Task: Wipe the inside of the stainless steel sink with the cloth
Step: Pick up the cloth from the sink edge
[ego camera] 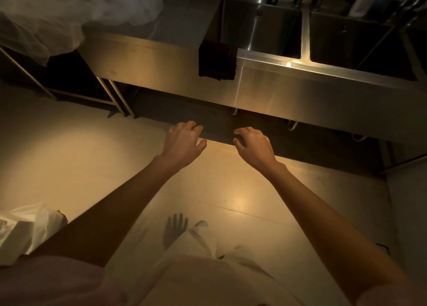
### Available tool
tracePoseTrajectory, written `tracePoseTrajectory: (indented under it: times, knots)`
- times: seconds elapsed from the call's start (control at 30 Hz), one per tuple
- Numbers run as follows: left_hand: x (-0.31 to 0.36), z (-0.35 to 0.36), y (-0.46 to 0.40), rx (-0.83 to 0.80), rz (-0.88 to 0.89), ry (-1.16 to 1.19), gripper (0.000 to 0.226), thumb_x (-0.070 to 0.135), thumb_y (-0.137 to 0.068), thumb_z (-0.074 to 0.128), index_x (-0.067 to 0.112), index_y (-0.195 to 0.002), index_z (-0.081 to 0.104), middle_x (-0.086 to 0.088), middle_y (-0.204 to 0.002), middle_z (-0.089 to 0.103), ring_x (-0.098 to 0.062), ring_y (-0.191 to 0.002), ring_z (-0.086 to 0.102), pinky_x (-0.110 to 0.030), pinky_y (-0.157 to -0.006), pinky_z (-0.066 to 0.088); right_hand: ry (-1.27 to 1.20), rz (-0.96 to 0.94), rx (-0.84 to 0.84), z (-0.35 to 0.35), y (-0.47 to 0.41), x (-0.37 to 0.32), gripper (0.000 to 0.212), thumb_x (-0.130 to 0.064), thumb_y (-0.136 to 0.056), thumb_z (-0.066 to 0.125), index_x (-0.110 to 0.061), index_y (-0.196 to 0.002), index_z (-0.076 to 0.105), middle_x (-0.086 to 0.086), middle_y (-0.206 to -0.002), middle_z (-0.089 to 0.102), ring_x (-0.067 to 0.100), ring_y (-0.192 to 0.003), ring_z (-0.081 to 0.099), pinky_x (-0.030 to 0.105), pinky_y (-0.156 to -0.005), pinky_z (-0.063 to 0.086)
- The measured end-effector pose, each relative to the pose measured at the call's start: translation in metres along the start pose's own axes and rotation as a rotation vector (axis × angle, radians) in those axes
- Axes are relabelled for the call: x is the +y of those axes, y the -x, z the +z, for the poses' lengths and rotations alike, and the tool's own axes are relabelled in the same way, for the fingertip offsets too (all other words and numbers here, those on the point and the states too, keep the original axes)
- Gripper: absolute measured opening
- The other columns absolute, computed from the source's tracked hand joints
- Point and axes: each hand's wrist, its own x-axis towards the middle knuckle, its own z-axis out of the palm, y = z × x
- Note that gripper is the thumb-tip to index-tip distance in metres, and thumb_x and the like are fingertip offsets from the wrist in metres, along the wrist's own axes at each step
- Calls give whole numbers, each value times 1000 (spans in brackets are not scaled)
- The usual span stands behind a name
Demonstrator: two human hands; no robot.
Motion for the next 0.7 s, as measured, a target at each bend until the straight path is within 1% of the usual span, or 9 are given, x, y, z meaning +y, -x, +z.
tracePoseTrajectory:
  times: [0.13, 0.3, 0.5, 0.7]
  knots:
    - [-26, -7, -28, -4, 12, 10, 48, 40, -99, 44, 17, -141, 46, -7, -146, 45, -24, -132, 42, -41, -106, 34, -8, 9, 24, 4, -33, -22, 33, -31, -97, 50, -19, -127, 57, 1, -129, 57, 19, -120, 51, 40, -102, 44]
    - [-39, -9, -61, -9, 19, 48, 48, 40, -100, 44, 18, -142, 45, -7, -146, 45, -24, -132, 41, -40, -106, 33, -9, 23, 21, 6, -63, -27, 33, -31, -97, 51, -19, -127, 57, 1, -130, 57, 19, -122, 50, 40, -103, 43]
    - [-39, -11, -111, -11, 2, 86, 47, 38, -100, 44, 17, -142, 45, -7, -146, 45, -25, -133, 40, -40, -106, 32, -21, -1, 33, 1, -112, -15, 32, -31, -97, 50, -20, -126, 57, 0, -129, 57, 18, -122, 50, 40, -105, 42]
    - [-30, -15, -187, -24, -3, 44, 48, 38, -99, 45, 17, -142, 46, -7, -144, 46, -25, -132, 40, -40, -106, 31, -71, -21, 48, -6, -183, 13, 31, -31, -96, 50, -19, -124, 58, 1, -126, 59, 19, -117, 52, 40, -102, 43]
